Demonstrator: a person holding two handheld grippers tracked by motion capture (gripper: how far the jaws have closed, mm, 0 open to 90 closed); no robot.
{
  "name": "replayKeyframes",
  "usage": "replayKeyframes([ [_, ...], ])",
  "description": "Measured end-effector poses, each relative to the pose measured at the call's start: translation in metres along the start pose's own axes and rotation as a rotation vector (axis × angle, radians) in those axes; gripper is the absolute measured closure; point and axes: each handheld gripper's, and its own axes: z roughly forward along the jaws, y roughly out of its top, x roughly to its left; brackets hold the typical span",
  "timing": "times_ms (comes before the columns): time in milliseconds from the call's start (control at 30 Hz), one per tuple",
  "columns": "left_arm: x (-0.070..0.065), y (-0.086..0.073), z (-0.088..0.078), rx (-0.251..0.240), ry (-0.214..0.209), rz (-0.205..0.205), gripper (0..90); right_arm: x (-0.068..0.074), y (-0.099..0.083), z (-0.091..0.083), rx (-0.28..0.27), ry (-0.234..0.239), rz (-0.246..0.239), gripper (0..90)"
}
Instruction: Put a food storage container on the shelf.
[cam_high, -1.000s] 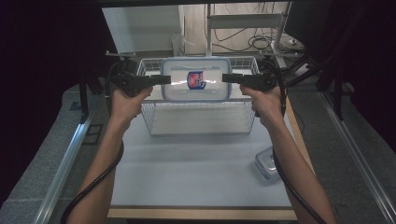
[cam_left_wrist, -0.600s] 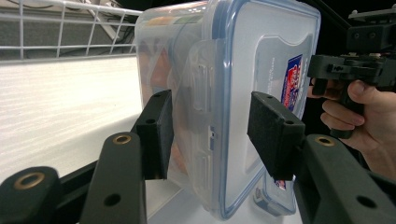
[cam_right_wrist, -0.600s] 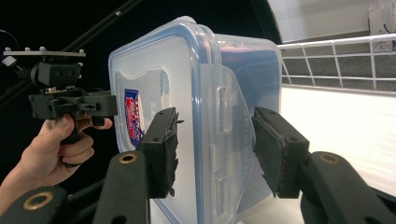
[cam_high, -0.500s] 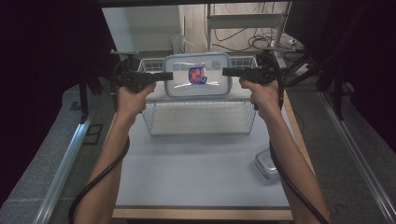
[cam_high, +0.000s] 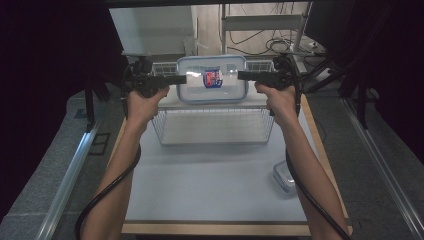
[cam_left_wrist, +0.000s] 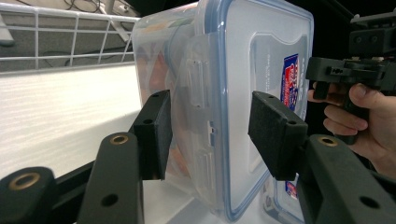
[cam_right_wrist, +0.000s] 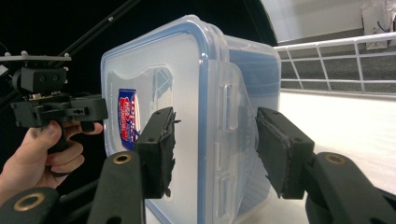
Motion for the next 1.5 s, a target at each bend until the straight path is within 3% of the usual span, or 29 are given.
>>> replayKeyframes([
  [67, 0.000, 0.000, 0.001, -0.008, 0.005, -0.002, 49.3, -0.001, 0.000, 0.001, -0.012, 0.000, 0.001, 48.4],
  [300, -0.008, -0.002, 0.006, 0.025, 0.105, 0.083, 49.5, -0.001, -0.001, 0.004, -0.004, -0.041, -0.027, 45.1],
  [400, -0.003, -0.006, 0.009, 0.014, 0.092, 0.060, 48.4, -0.003, -0.002, 0.003, -0.026, -0.062, -0.035, 45.8],
  [433, -0.002, -0.007, 0.009, 0.003, 0.077, 0.044, 46.7, -0.004, -0.001, 0.002, -0.031, -0.092, -0.056, 50.2],
  [533, 0.000, -0.008, 0.007, -0.026, 0.030, 0.028, 50.7, -0.003, 0.000, 0.003, -0.008, -0.132, -0.102, 50.7],
  [633, -0.004, -0.008, 0.007, -0.011, 0.060, 0.067, 49.2, 0.000, 0.000, 0.005, -0.004, -0.165, -0.146, 51.3],
  [733, -0.008, -0.009, 0.002, -0.032, 0.055, 0.093, 49.0, 0.006, 0.000, 0.003, -0.014, -0.195, -0.187, 53.9],
  [867, -0.015, -0.014, -0.007, -0.052, 0.076, 0.149, 53.8, 0.015, -0.001, -0.006, -0.029, -0.187, -0.221, 62.9],
  [1067, -0.025, -0.027, -0.010, -0.021, 0.103, 0.224, 69.0, 0.028, -0.011, -0.018, -0.015, -0.210, -0.300, 82.3],
  [1233, -0.026, -0.039, -0.004, 0.009, 0.103, 0.247, 77.7, 0.031, -0.027, -0.018, 0.019, -0.205, -0.341, 89.1],
  [1500, -0.023, -0.054, 0.000, 0.019, 0.086, 0.239, 76.4, 0.021, -0.038, -0.008, 0.061, -0.177, -0.333, 89.7],
])
